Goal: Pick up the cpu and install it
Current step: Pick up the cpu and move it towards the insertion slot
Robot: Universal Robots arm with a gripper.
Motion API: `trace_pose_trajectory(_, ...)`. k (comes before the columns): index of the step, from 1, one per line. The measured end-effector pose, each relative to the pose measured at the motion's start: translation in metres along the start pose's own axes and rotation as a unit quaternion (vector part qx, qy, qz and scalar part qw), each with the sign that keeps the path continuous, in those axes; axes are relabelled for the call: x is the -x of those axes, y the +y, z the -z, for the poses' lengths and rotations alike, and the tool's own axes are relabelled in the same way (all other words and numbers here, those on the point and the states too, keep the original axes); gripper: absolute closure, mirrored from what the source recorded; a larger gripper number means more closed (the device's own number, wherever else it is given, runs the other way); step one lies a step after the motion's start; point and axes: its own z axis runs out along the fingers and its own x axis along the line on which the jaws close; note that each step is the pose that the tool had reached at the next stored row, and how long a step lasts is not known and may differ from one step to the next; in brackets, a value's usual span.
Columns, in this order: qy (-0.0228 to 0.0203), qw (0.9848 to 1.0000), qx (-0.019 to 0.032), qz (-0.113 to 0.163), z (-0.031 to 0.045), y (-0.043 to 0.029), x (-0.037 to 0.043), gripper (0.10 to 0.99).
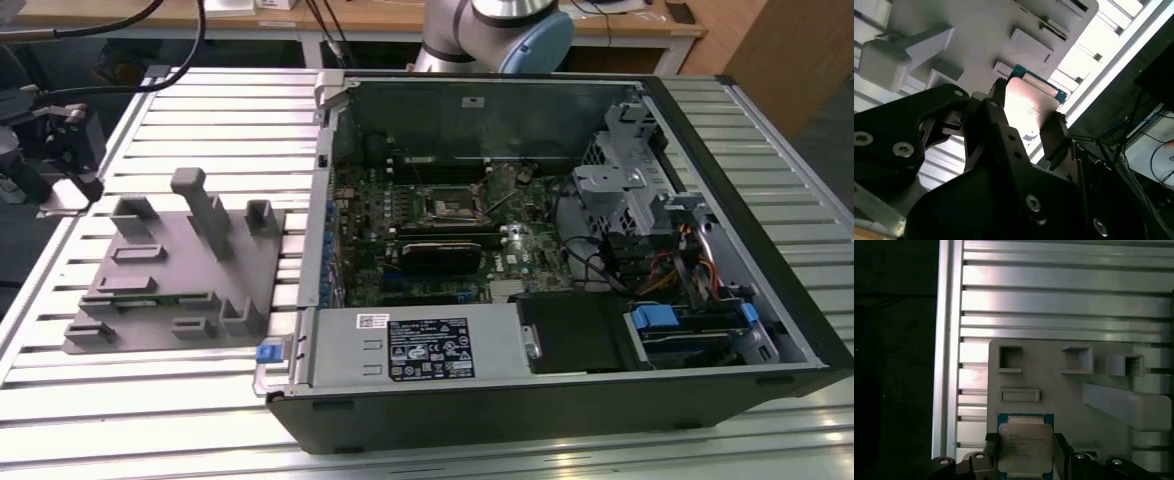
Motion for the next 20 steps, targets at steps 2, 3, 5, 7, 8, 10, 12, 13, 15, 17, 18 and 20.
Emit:
trace_pose_trajectory(2, 0.0001, 1.0, -0.0001, 0.0, 0.0018, 0.0001, 0.0, 0.561)
trace_pose_trajectory(3, 0.0001, 1.0, 0.0, 0.0, 0.0025, 0.0001, 0.0, 0.561)
trace_pose_trajectory(5, 0.0, 1.0, 0.0, 0.0, 0.0037, 0.0001, 0.0, 0.561)
trace_pose_trajectory(7, 0.0, 1.0, 0.0, 0.0, 0.0045, 0.0002, 0.0001, 0.561)
trace_pose_trajectory(8, -0.0001, 1.0, 0.0, 0.0, 0.0047, 0.0002, 0.0001, 0.561)
trace_pose_trajectory(10, 0.0, 1.0, 0.0, 0.0, 0.0051, 0.0002, 0.0001, 0.561)
trace_pose_trajectory(12, 0.0, 1.0, 0.0, 0.0, 0.0053, 0.0002, 0.0001, 0.561)
trace_pose_trajectory(13, 0.0, 1.0, 0.0, 0.0, 0.0054, 0.0002, 0.0001, 0.561)
trace_pose_trajectory(15, 0.0, 1.0, 0.0, 0.0, 0.0075, 0.0003, 0.0001, 0.561)
trace_pose_trajectory(17, 0.0, 1.0, 0.0, 0.0, 0.0077, 0.0003, 0.0001, 0.561)
trace_pose_trajectory(18, 0.0, 1.0, 0.0, 0.0, 0.0079, 0.0003, 0.0001, 0.561)
trace_pose_trajectory(20, 0.0, 1.0, 0.0, 0.0, 0.0081, 0.0003, 0.0001, 0.561)
